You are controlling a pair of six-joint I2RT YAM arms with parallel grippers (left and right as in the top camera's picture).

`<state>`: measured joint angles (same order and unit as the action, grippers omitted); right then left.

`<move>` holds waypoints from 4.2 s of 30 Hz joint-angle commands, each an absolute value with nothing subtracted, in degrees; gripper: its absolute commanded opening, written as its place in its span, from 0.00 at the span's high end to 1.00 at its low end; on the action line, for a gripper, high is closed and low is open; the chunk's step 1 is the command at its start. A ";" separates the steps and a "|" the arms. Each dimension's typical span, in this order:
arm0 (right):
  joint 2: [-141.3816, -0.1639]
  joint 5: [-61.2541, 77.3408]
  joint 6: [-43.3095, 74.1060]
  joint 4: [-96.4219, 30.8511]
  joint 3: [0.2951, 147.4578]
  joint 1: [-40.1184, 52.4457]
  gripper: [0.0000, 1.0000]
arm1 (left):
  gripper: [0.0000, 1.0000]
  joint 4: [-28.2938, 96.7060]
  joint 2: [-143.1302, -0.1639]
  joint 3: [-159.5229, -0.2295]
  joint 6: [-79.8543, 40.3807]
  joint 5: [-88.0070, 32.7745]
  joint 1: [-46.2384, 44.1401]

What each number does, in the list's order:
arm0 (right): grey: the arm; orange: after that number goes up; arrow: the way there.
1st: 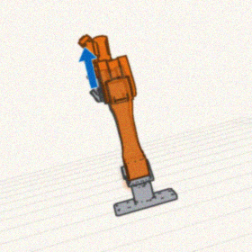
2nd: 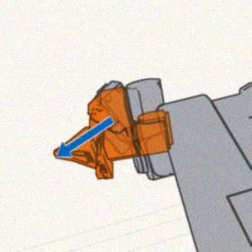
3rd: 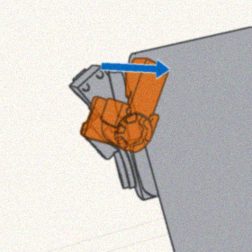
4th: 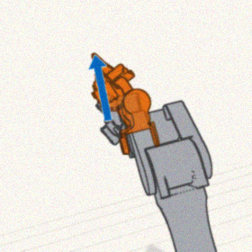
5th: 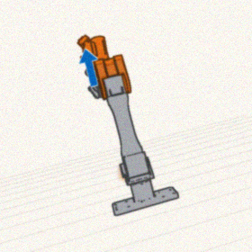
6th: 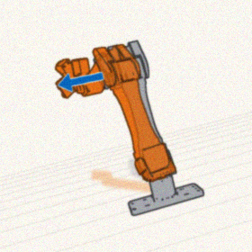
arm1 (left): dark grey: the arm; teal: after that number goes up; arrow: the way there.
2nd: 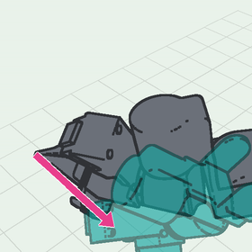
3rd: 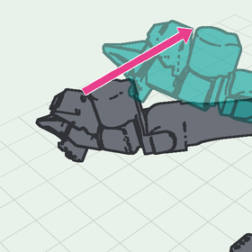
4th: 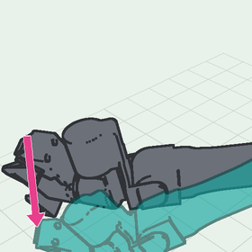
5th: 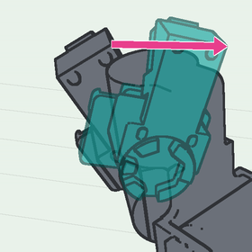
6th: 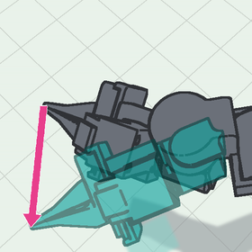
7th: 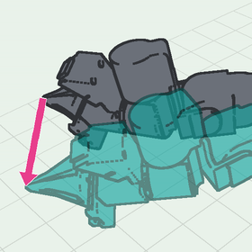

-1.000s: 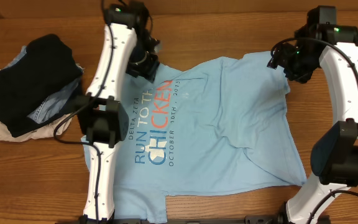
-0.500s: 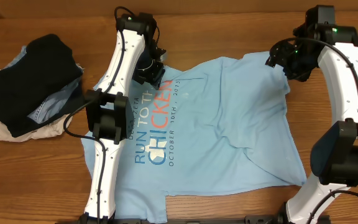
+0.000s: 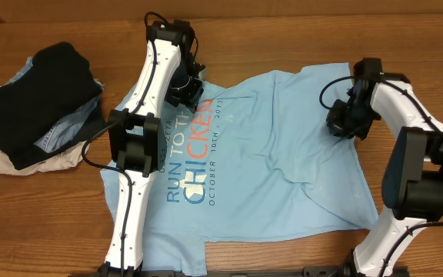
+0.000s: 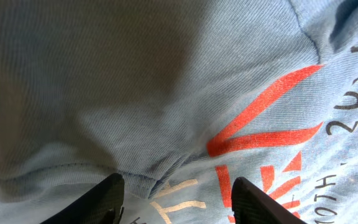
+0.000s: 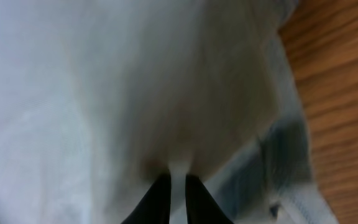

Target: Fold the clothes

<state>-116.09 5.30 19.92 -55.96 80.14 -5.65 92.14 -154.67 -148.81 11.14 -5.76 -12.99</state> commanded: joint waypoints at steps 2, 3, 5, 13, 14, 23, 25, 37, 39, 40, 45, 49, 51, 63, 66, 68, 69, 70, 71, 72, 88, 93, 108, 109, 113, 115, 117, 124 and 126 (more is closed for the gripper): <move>-115.92 -5.21 22.81 -49.67 75.40 -7.14 0.87 | 0.41 92.20 -155.48 -148.92 12.01 -5.34 -12.67; -115.92 -6.04 22.83 -48.66 74.98 -7.79 0.87 | 0.40 92.20 -155.48 -148.92 12.01 -5.34 -12.64; -115.96 -9.26 24.25 -46.46 74.83 -10.50 0.86 | 0.40 92.29 -155.48 -148.92 12.01 -5.34 -12.64; -115.48 8.19 17.47 -45.84 81.56 -21.43 0.71 | 0.39 92.29 -155.48 -148.97 11.42 -5.37 -11.86; -115.09 9.65 17.50 -48.60 83.22 -21.74 0.69 | 0.39 92.58 -155.46 -149.01 11.09 -5.39 -11.49; -104.62 18.37 14.79 -64.20 87.72 -21.74 0.59 | 0.45 96.84 -145.25 -152.90 6.94 -7.44 -5.67; -102.65 18.33 14.72 -66.61 87.72 -21.30 0.53 | 0.39 96.84 -140.22 -152.88 6.31 -7.49 -5.17; -102.28 18.13 10.85 -68.97 80.68 -11.90 0.51 | 0.47 96.51 -132.99 -138.91 2.79 -6.55 -10.61; -102.28 18.15 10.57 -65.28 80.68 -10.44 0.49 | 0.47 96.55 -133.03 -137.29 2.83 -7.35 -10.96; -102.39 18.11 10.57 -62.92 80.64 -9.47 0.50 | 0.50 96.62 -133.05 -136.18 3.11 -7.46 -11.22; -104.62 18.09 12.45 -53.12 80.01 -3.79 0.81 | 0.58 90.06 -133.05 -125.62 3.16 -7.55 -12.95; -109.62 15.25 15.29 -47.53 79.81 -0.40 0.92 | 0.62 79.44 -133.05 -115.70 2.96 -7.51 -14.33; -112.88 15.09 16.16 -45.30 79.81 0.03 0.93 | 0.66 75.85 -133.05 -112.36 2.96 -7.51 -14.66; -123.04 15.00 16.58 -34.30 79.81 -0.01 0.94 | 0.71 53.69 -133.71 -103.09 -1.91 -7.01 -14.59; -124.90 14.70 18.52 -32.91 79.81 0.01 0.94 | 0.71 48.93 -135.70 -102.96 -3.75 -6.87 -14.28; -126.21 13.96 18.55 -32.10 79.83 -0.01 0.94 | 0.75 46.17 -137.43 -102.98 -6.20 -7.09 -13.69; -126.72 13.39 18.52 -31.83 79.83 -0.01 0.94 | 0.77 44.91 -138.41 -102.98 -7.53 -7.42 -13.23; -127.13 12.84 18.50 -31.70 79.83 -0.01 0.94 | 0.77 43.75 -139.52 -103.00 -8.40 -8.12 -12.67; -127.39 12.47 18.50 -31.57 79.83 -0.12 0.94 | 0.77 42.89 -140.22 -103.02 -8.69 -9.08 -12.23; -127.39 12.14 18.50 -31.24 79.83 -0.19 0.94 | 0.77 41.76 -140.92 -103.02 -8.88 -10.28 -11.62; -121.03 15.40 13.45 -49.54 96.12 -7.42 0.42 | 0.32 65.95 -141.84 -147.22 -3.77 -13.69 -3.77; -113.51 16.19 13.50 -60.34 97.49 -11.00 0.34 | 0.21 83.09 -141.84 -164.72 -0.99 -10.20 -3.77; -112.25 20.67 13.02 -69.80 97.47 -11.66 0.30 | 0.09 96.82 -141.97 -165.99 -1.23 -11.90 -6.48; -112.25 20.69 13.02 -70.70 97.47 -11.66 0.30 | 0.07 96.82 -141.36 -165.95 -1.26 -12.32 -6.59; -110.13 22.44 9.47 -74.41 97.49 -11.70 0.30 | 0.00 96.82 -135.50 -165.84 -1.96 -14.70 -6.35; -107.50 22.59 8.54 -76.07 97.49 -11.70 0.30 | 0.00 96.82 -130.37 -164.75 -1.83 -14.55 -6.44; -102.59 22.57 8.49 -78.91 97.47 -11.70 0.30 | 0.00 96.82 -121.93 -159.02 -1.65 -13.65 -6.87; -89.84 15.99 12.67 -87.81 97.47 -11.68 0.27 | 0.00 96.82 -96.05 -123.98 -5.98 -7.14 -7.55; -88.92 14.74 13.10 -89.36 97.12 -11.64 0.27 | 0.00 96.79 -91.48 -114.02 -8.45 -7.09 -7.55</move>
